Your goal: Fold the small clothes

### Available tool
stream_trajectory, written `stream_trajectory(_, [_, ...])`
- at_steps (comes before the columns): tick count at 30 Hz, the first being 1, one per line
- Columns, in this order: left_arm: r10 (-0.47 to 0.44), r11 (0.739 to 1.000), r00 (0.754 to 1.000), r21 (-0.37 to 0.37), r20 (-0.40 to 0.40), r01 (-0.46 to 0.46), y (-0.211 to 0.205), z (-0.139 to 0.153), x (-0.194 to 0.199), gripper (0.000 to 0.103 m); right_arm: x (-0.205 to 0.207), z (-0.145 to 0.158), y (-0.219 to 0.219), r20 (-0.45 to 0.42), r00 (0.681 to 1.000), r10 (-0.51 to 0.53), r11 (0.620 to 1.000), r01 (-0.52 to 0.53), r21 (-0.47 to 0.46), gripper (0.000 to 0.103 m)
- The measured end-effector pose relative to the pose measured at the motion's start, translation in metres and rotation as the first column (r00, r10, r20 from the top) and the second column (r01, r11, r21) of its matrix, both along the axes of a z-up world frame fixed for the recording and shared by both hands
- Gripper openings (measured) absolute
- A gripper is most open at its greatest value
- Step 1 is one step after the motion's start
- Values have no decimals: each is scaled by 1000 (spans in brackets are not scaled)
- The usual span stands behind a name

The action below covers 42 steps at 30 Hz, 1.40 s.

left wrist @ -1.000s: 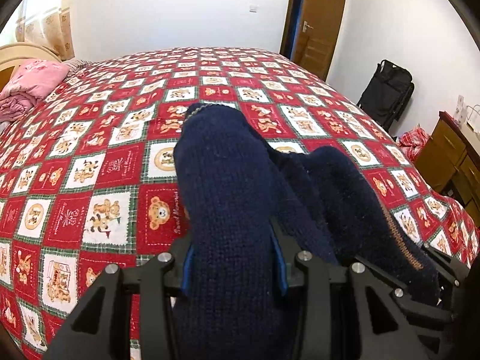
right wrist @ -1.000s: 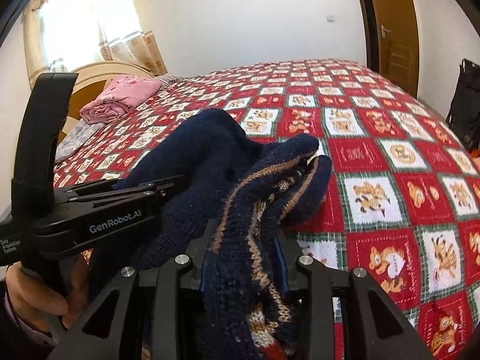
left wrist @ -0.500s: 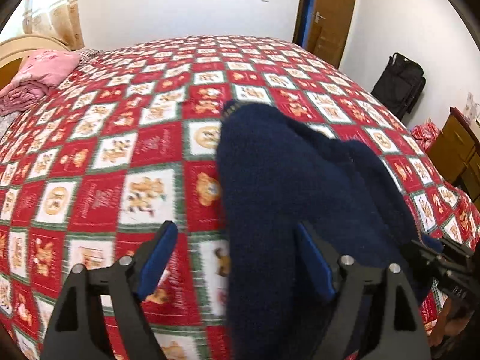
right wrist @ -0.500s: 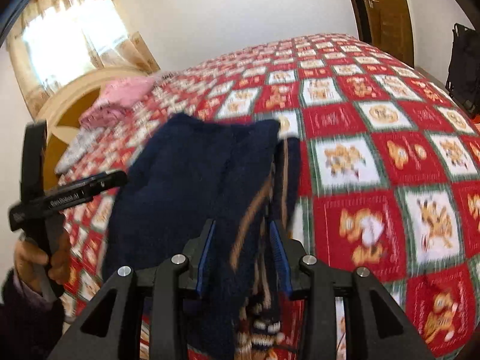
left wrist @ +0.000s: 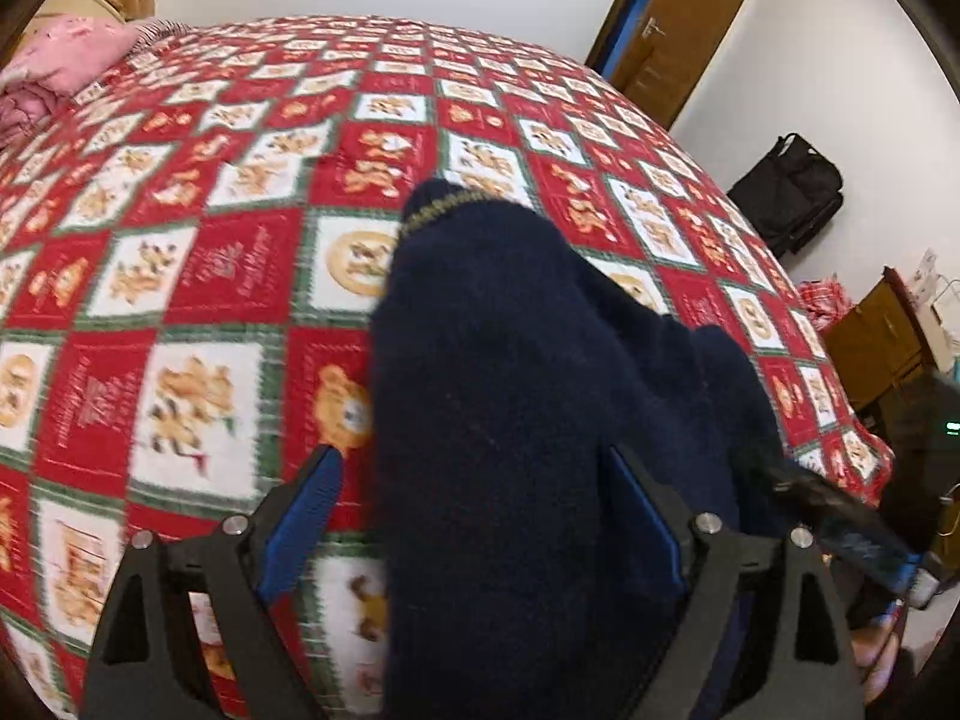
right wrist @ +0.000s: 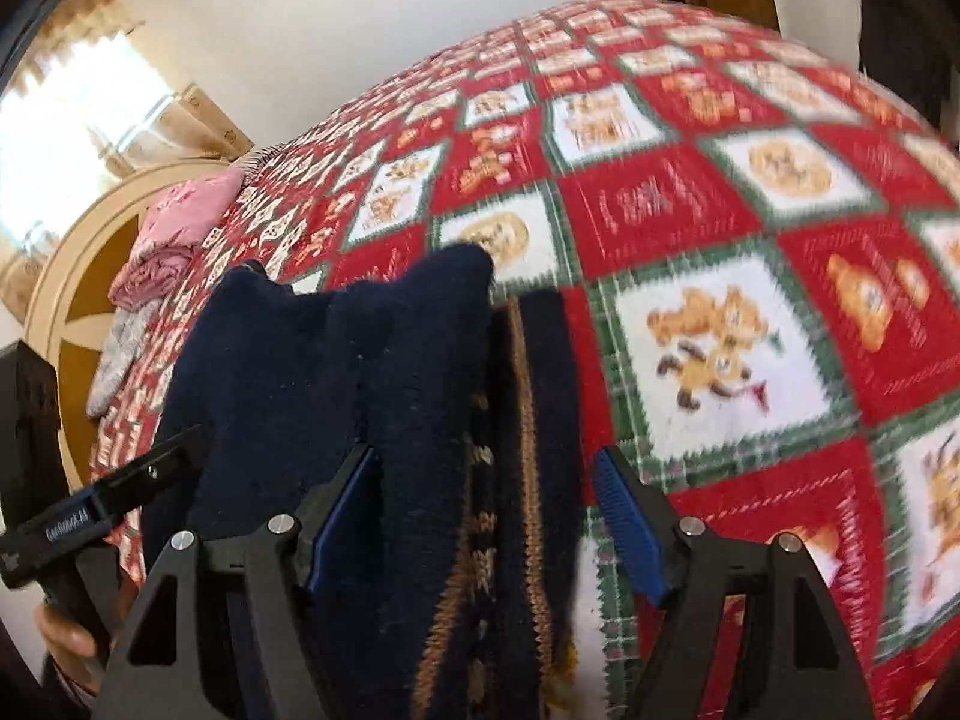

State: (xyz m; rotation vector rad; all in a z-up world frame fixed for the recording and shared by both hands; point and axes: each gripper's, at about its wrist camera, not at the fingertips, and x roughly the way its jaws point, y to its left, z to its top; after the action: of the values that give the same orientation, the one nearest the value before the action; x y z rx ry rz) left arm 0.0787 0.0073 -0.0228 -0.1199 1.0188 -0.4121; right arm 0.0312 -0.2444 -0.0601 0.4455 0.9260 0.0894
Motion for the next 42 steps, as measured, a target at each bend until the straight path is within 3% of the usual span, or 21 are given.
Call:
stream_trajectory(5, [-11, 999, 1000, 40, 7, 10, -8, -2, -3, 98, 4, -2, 4, 2, 998, 60, 998, -60, 29, 74])
stream_trajectory(6, [-14, 999, 1000, 36, 3, 14, -9, -3, -2, 98, 4, -2, 7, 9, 996, 84, 996, -84, 18, 70])
stream_trajectory(7, [-18, 999, 1000, 35, 2, 18, -10, -4, -2, 98, 4, -1, 10, 18, 995, 102, 995, -103, 6, 53])
stream_trajectory(8, [-22, 999, 1000, 38, 10, 22, -12, -5, -3, 96, 3, -1, 14, 34, 991, 132, 991, -133, 13, 43])
stream_trajectory(9, [-38, 998, 999, 45, 30, 37, -15, -4, -5, 86, 2, -1, 18, 43, 990, 132, 991, -132, 8, 41])
stream_trajectory(14, [-82, 994, 992, 81, 94, 74, -28, 1, -13, 68, -6, 3, 26, 72, 992, 107, 994, -105, -29, 31])
stream_trajectory(17, [-63, 997, 992, 54, 108, 57, -22, 6, -16, 53, -15, 17, 44, 118, 984, 133, 988, -122, -98, 30])
stream_trajectory(20, [-62, 996, 987, 74, 145, 52, -22, 13, -25, 47, -22, 34, 47, 173, 974, 148, 989, -141, -53, 30])
stream_trajectory(31, [-28, 999, 986, 48, 167, 20, -6, 31, -30, 46, -23, 67, 75, 236, 950, 205, 978, -208, -11, 27])
stream_trajectory(33, [-18, 999, 986, 41, 167, 11, 0, 33, -30, 46, -19, 71, 86, 238, 944, 228, 974, -225, -39, 27])
stream_trajectory(38, [20, 999, 984, 38, 175, -27, 17, 35, -25, 46, -7, 67, 106, 211, 942, 261, 964, -245, -101, 26])
stream_trajectory(42, [27, 999, 985, 40, 168, -35, 21, 29, -26, 45, -3, 63, 105, 201, 948, 247, 968, -234, -85, 26])
